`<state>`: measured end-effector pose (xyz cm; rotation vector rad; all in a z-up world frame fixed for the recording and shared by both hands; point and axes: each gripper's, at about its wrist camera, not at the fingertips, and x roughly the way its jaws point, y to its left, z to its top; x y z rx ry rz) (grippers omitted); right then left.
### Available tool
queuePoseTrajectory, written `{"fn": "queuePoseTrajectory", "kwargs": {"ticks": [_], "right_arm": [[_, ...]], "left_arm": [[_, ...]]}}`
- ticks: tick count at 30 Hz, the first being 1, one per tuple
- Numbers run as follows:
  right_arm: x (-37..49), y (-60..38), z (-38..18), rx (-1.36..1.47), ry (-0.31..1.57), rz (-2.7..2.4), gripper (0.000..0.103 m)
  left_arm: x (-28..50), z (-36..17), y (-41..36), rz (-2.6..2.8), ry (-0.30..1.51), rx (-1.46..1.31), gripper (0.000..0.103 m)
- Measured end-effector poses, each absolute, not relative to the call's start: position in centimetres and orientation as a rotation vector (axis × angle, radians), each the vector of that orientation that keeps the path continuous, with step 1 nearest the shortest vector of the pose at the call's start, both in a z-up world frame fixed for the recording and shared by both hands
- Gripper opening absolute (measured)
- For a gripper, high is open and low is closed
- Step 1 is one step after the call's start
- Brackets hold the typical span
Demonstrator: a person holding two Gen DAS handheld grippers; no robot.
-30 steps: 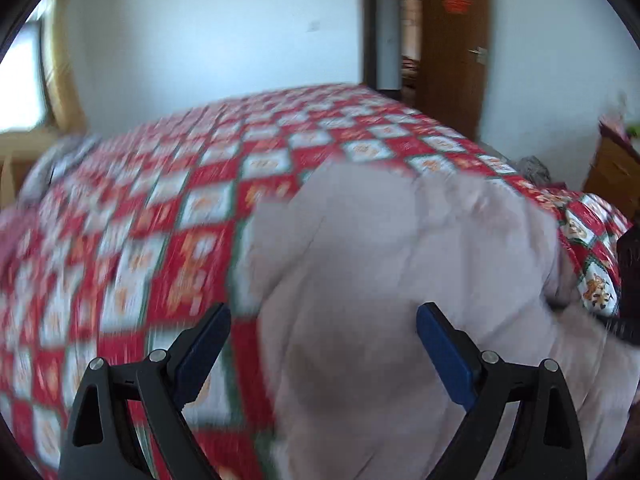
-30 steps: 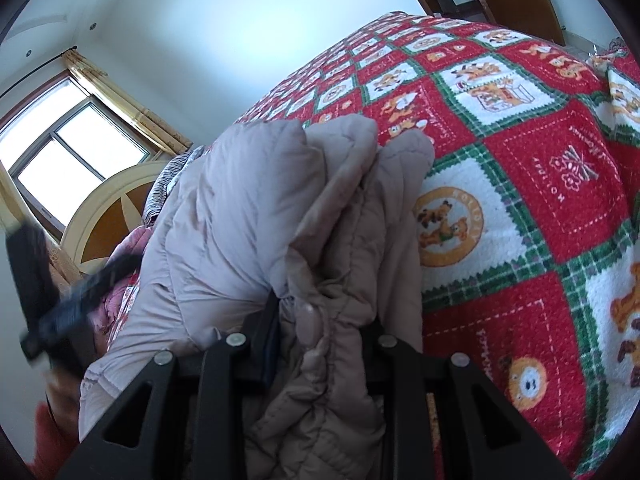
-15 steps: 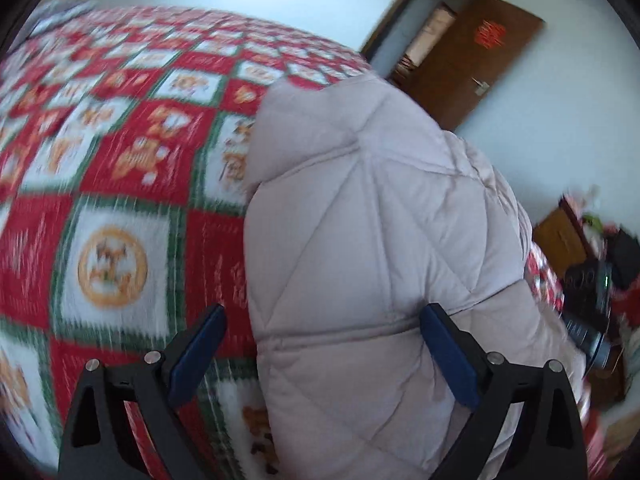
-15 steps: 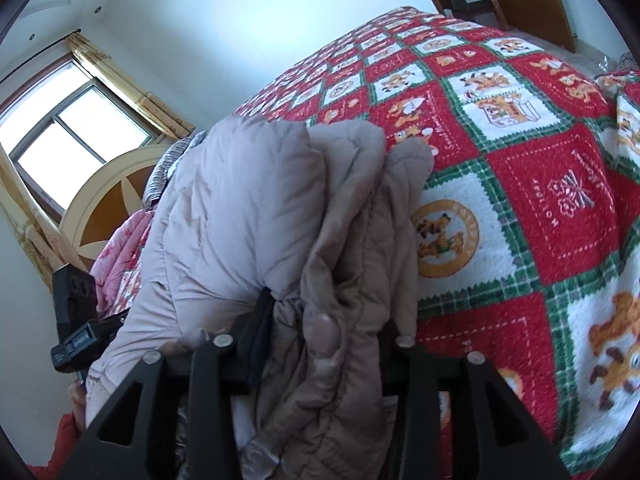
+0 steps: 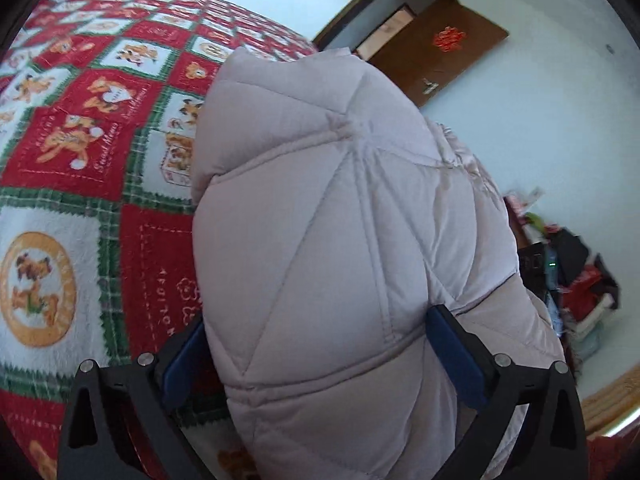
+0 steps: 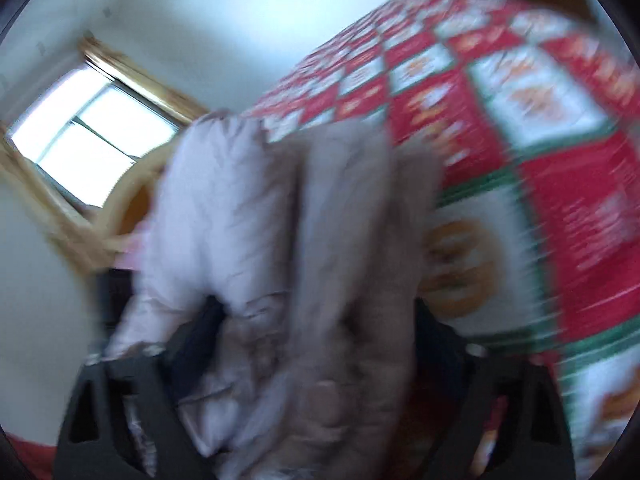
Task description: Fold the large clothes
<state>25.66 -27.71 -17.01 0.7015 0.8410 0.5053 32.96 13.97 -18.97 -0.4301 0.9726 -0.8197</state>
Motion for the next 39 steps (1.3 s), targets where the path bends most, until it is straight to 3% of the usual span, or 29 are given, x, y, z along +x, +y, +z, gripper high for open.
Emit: {"fn": "queuePoseTrajectory", "kwargs": {"ticks": [6, 8, 10, 16, 23, 29, 33, 39], "right_arm": [[26.9, -25.7, -17.4, 0.597, 0.877, 0.477, 0.098], [26.9, -25.3, -17.3, 0.595, 0.891, 0.475, 0.091], [26.3, -25.0, -17.2, 0.644, 0.892, 0.500, 0.070], [20.7, -23.8, -12.8, 0.599, 0.827, 0.525, 0.048], [10.0, -27.3, -4.2, 0.609, 0.637, 0.483, 0.046], [0.4, -36.6, 0.7, 0.662, 0.506, 0.331, 0.046], [-3.2, -42.8, -0.3, 0.692, 0.458, 0.172, 0.046], [-2.1, -51.3, -8.6, 0.820, 0.525, -0.009, 0.046]], "left_arm": [[32.7, -18.7, 12.2, -0.847, 0.944, -0.353, 0.102], [32.2, -18.6, 12.0, -0.840, 0.948, -0.355, 0.100], [31.2, -18.0, 11.8, -0.839, 0.933, -0.352, 0.097], [25.9, -13.5, 10.4, -0.897, 0.852, -0.268, 0.093], [19.5, -4.1, 4.3, -1.091, 0.739, -0.186, 0.093], [15.5, 0.9, -6.7, -1.308, 0.745, -0.135, 0.093], [14.8, 0.0, -16.7, -1.373, 0.800, -0.075, 0.093], [15.9, -6.5, -27.3, -1.188, 0.909, 0.100, 0.093]]}}
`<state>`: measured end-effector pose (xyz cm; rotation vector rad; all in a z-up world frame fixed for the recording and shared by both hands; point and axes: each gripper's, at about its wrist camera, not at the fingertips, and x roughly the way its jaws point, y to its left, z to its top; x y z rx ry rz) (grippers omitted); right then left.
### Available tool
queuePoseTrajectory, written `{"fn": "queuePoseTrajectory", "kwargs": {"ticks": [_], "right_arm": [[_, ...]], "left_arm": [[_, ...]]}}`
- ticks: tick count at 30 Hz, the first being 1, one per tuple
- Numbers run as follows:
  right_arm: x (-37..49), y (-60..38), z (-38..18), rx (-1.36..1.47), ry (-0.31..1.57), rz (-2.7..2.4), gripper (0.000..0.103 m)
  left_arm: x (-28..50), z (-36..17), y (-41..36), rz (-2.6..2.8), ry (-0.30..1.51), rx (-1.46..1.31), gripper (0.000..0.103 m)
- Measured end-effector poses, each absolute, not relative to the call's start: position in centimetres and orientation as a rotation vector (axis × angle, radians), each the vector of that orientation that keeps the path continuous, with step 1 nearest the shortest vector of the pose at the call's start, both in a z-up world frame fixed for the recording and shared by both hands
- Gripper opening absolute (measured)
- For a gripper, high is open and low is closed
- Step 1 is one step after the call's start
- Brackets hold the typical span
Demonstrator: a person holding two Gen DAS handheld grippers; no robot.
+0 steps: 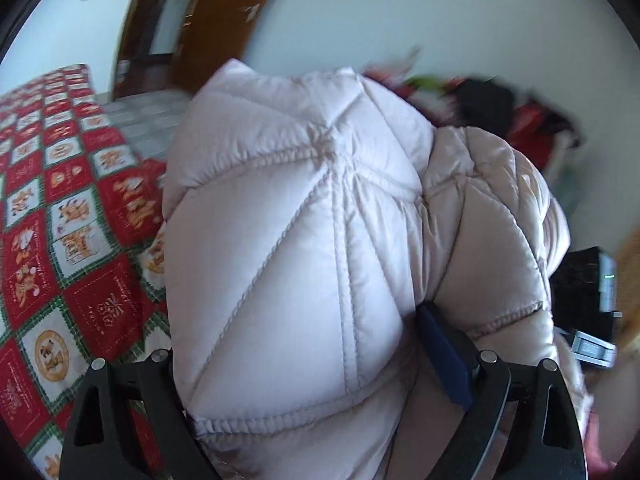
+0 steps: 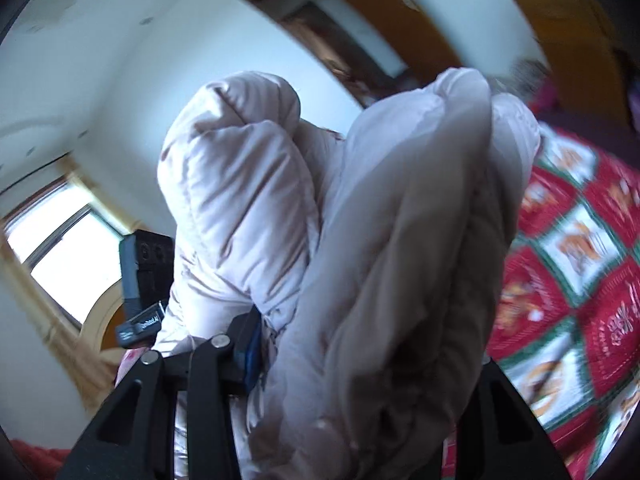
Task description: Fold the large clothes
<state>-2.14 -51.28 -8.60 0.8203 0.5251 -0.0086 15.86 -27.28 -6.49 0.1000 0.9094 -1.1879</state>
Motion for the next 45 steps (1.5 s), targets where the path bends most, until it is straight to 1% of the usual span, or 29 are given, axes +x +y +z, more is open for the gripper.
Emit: {"fn": "queuePoseTrajectory", "kwargs": {"ticks": [2, 3, 5, 6, 8, 9, 11, 12, 14, 16, 17, 18, 19, 20, 21, 22, 25, 28, 32, 35, 37, 45], "right_arm": [[-0.9, -53.3, -12.0, 0.875, 0.551, -0.032, 0.046], [-0.6, -54.0, -13.0, 0.891, 0.552, -0.035, 0.046], [0.4, -55.3, -14.8, 0.916, 0.546, -0.031, 0.047], [1.0, -55.8, -15.6, 0.930, 0.547, -0.031, 0.049], [0.3, -56.3, -17.1, 0.954, 0.552, -0.035, 0.060], [0.1, -56.6, -17.8, 0.963, 0.557, -0.048, 0.071], [-0.2, -56.7, -17.7, 0.935, 0.562, -0.054, 0.075], [-0.5, -57.0, -17.3, 0.915, 0.579, -0.071, 0.079], [-2.2, -57.7, -15.8, 0.889, 0.581, -0.113, 0.079], [-5.4, -57.9, -13.4, 0.840, 0.531, -0.172, 0.079], [-7.1, -57.7, -11.7, 0.789, 0.507, -0.206, 0.079], [-8.7, -57.1, -10.1, 0.731, 0.490, -0.228, 0.072], [-10.0, -56.3, -8.5, 0.675, 0.486, -0.241, 0.059], [-11.1, -55.0, -6.6, 0.608, 0.490, -0.251, 0.053], [-11.2, -54.2, -5.4, 0.566, 0.493, -0.251, 0.045], [-11.7, -52.8, -4.2, 0.532, 0.495, -0.244, 0.039], [-11.8, -48.4, -1.9, 0.434, 0.484, -0.167, 0.038], [-8.1, -44.6, -1.4, 0.325, 0.471, -0.138, 0.038], [-2.3, -43.5, -5.1, 0.294, 0.554, -0.253, 0.037], [0.5, -45.5, -9.1, 0.299, 0.631, -0.368, 0.033], [1.0, -47.1, -11.1, 0.373, 0.651, -0.387, 0.032], [0.8, -50.1, -14.0, 0.495, 0.659, -0.319, 0.032]], "left_arm": [[15.8, -8.3, -28.9, -1.095, 0.904, 0.161, 0.093], [16.3, -9.0, -29.0, -1.050, 0.898, 0.153, 0.094], [17.0, -9.8, -29.0, -1.008, 0.914, 0.112, 0.097], [17.7, -10.1, -28.9, -0.984, 0.923, 0.096, 0.098], [18.7, -11.1, -28.9, -0.958, 0.925, 0.071, 0.102], [19.0, -11.4, -28.6, -0.958, 0.926, 0.056, 0.102], [18.9, -11.6, -28.5, -0.970, 0.937, 0.038, 0.102], [18.9, -11.6, -28.4, -0.972, 0.942, 0.041, 0.102], [19.3, -11.9, -28.9, -0.968, 0.937, 0.058, 0.102], [18.8, -11.9, -28.9, -0.961, 0.929, 0.070, 0.102], [19.1, -12.0, -29.3, -0.958, 0.929, 0.072, 0.102], [19.0, -11.9, -29.3, -0.955, 0.929, 0.074, 0.102], [19.1, -12.0, -29.4, -0.952, 0.929, 0.075, 0.102], [19.4, -12.1, -29.5, -0.945, 0.926, 0.079, 0.102], [19.3, -12.0, -29.5, -0.934, 0.919, 0.087, 0.102], [19.1, -11.9, -29.6, -0.921, 0.906, 0.101, 0.102], [18.5, -11.7, -29.9, -0.882, 0.863, 0.139, 0.102], [18.1, -11.7, -29.9, -0.844, 0.830, 0.170, 0.102], [17.5, -11.5, -29.7, -0.800, 0.792, 0.204, 0.102], [17.5, -11.5, -29.6, -0.789, 0.778, 0.213, 0.102], [17.7, -11.6, -29.8, -0.782, 0.779, 0.217, 0.102], [18.6, -12.1, -30.6, -0.735, 0.776, 0.235, 0.102]]}}
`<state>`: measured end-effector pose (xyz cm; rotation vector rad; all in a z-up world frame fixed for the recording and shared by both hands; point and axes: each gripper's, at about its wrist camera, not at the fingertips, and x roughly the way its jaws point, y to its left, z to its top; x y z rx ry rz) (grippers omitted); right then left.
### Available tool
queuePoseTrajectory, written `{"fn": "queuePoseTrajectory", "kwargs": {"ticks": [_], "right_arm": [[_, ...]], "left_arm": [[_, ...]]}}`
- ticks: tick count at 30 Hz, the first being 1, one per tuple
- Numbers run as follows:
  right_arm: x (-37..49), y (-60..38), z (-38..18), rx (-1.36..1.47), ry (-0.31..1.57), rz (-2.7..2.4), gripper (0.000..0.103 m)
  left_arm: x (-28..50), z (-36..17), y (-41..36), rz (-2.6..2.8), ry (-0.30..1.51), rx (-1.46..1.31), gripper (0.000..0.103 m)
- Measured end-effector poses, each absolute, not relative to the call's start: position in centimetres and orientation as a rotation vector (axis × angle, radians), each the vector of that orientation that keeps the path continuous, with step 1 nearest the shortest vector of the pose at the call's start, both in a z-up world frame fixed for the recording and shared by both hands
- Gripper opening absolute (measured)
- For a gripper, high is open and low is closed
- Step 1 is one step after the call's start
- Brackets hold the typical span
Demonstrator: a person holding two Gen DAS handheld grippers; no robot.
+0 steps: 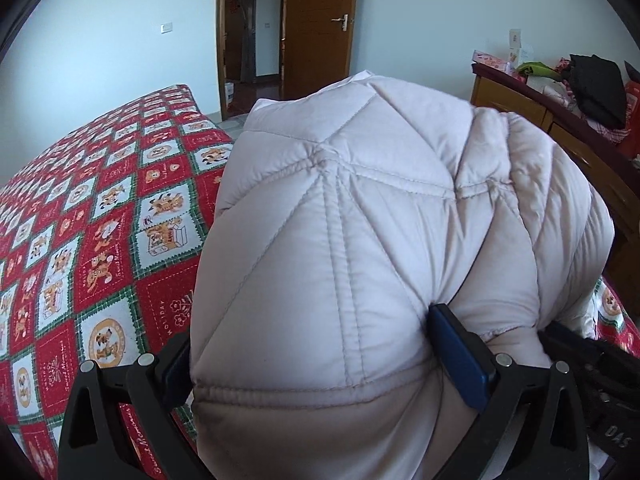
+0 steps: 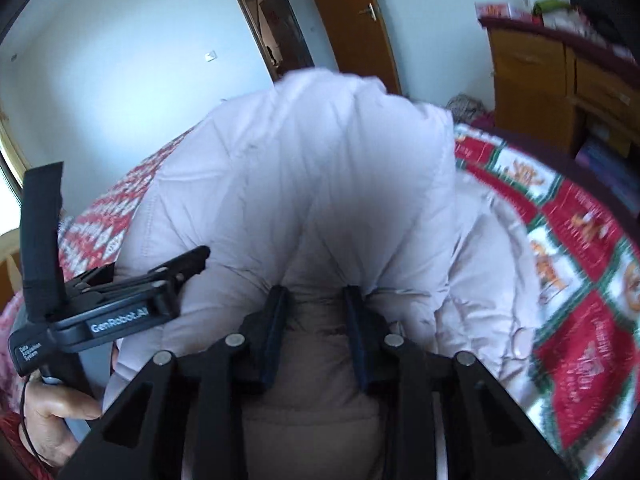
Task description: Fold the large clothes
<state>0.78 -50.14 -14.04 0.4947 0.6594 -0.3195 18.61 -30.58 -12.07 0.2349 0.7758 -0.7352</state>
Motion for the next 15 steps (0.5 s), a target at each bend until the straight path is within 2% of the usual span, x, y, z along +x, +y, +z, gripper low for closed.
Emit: {"fn": "queuePoseTrajectory", "kwargs": {"ticks": [10, 15], "right_arm": [[0.0, -50.5, -15.1, 0.500, 0.630, -0.332, 0.031], [-0.1, -48.3, -14.5, 0.437, 0.634, -0.403, 0.032]], "left_arm": [[16.8, -11.5, -30.2, -0.691, 0.770, 0.326, 0.102], [15.1, -11.0, -27.2, -0.687, 0.824, 0.242, 0.102]]}}
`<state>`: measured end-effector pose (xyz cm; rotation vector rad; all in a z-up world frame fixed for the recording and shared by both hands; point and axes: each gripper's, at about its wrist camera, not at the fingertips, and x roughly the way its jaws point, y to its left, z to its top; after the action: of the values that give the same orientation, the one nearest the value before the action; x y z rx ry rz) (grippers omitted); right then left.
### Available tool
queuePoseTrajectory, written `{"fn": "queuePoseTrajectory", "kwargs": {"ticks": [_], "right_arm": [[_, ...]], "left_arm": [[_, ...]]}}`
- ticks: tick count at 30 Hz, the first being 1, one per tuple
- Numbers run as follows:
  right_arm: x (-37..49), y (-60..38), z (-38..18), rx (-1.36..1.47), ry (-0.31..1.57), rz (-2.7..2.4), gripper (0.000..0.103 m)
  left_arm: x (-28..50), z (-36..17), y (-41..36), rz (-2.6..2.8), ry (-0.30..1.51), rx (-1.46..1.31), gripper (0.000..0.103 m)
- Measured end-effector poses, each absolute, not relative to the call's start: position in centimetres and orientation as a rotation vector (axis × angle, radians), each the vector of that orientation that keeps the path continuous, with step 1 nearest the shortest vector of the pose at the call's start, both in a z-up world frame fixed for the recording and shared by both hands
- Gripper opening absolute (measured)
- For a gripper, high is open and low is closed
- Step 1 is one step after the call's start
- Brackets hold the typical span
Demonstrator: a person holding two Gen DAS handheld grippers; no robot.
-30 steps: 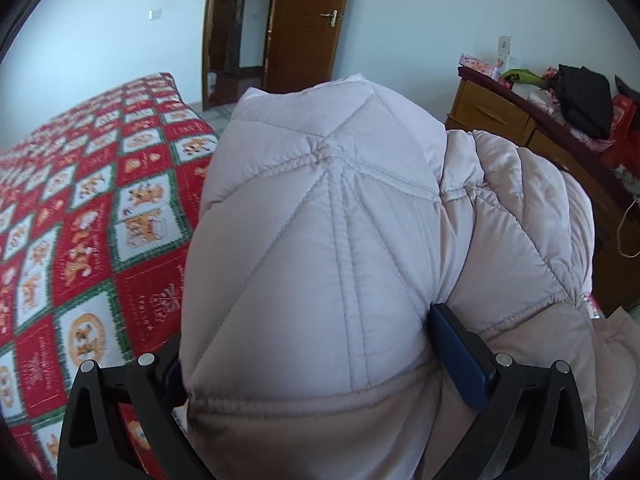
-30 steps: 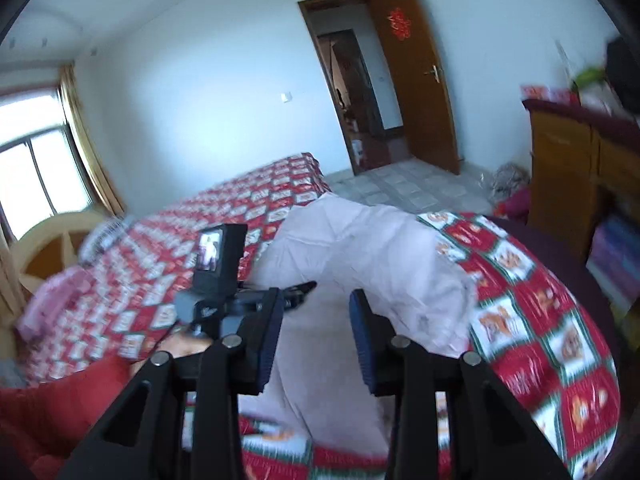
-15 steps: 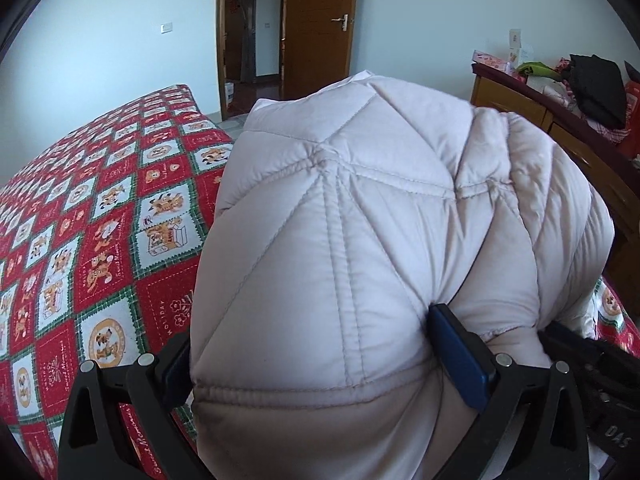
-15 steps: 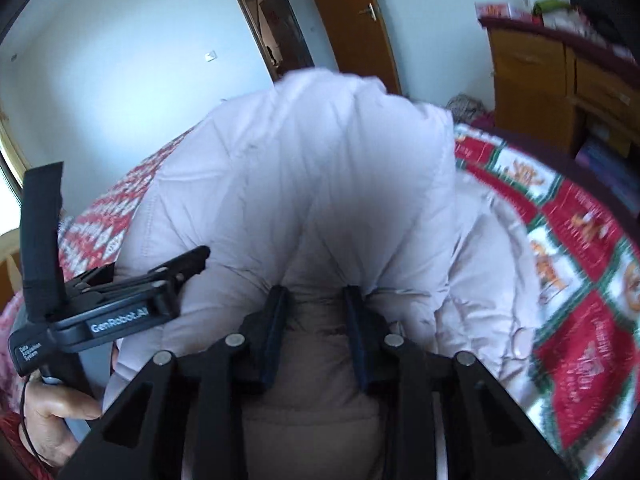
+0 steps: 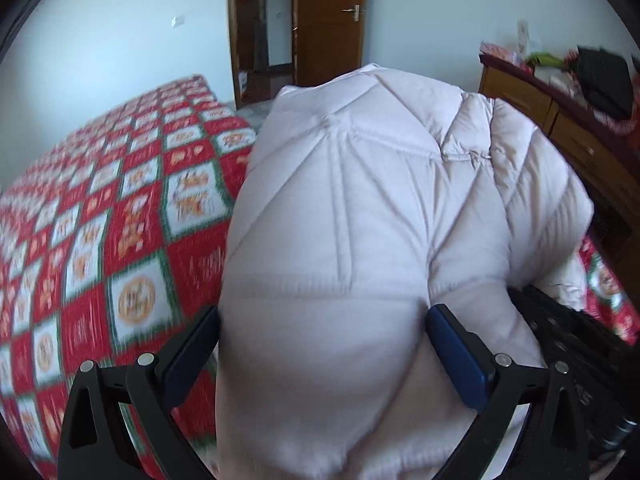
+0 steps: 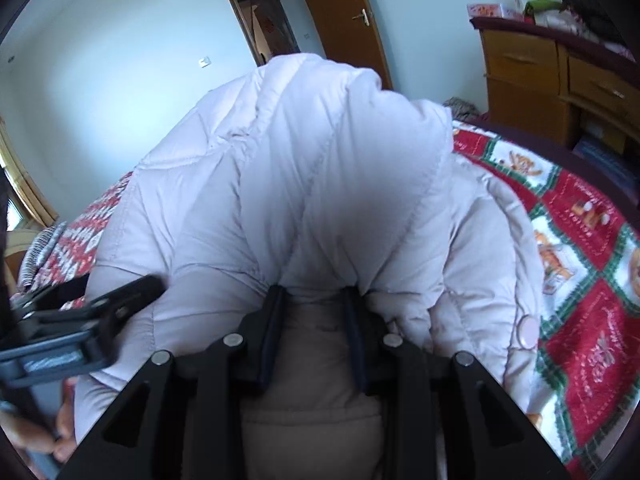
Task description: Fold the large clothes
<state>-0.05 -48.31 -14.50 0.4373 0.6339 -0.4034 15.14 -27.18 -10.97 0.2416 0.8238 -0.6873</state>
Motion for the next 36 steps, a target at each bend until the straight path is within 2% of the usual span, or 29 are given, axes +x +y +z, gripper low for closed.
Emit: {"fn": "queuePoseTrajectory", "kwargs": {"ticks": [8, 9, 10, 11, 12, 13, 20, 25, 36], "right_arm": [[-0.7, -46.1, -12.0, 0.360, 0.698, -0.519, 0.040], [-1.1, -45.8, -11.7, 0.371, 0.684, -0.531, 0.046], [-1.8, -45.5, -11.2, 0.386, 0.657, -0.537, 0.058], [-2.6, -45.0, -10.7, 0.395, 0.628, -0.534, 0.067], [-3.4, -44.4, -10.1, 0.392, 0.610, -0.538, 0.087], [-4.0, -43.8, -9.7, 0.382, 0.600, -0.547, 0.099], [-8.7, -41.9, -8.4, 0.387, 0.578, -0.564, 0.101], [-10.4, -43.1, -8.4, 0.491, 0.643, -0.556, 0.101], [-15.9, -40.7, -8.5, 0.435, 0.690, -0.582, 0.101]], "left_arm": [[9.8, -8.8, -24.3, -0.670, 0.710, 0.310, 0.102], [9.3, -8.7, -23.9, -0.677, 0.710, 0.309, 0.102], [8.8, -8.6, -23.5, -0.687, 0.712, 0.304, 0.102], [8.5, -8.5, -23.1, -0.693, 0.712, 0.297, 0.102], [8.2, -8.4, -22.7, -0.692, 0.711, 0.291, 0.102], [7.7, -8.3, -22.3, -0.692, 0.700, 0.286, 0.102], [4.5, -8.1, -21.4, -0.638, 0.595, 0.340, 0.102], [3.3, -8.6, -20.5, -0.666, 0.633, 0.339, 0.102], [-0.4, -8.9, -19.9, -0.721, 0.743, 0.344, 0.102]]}}
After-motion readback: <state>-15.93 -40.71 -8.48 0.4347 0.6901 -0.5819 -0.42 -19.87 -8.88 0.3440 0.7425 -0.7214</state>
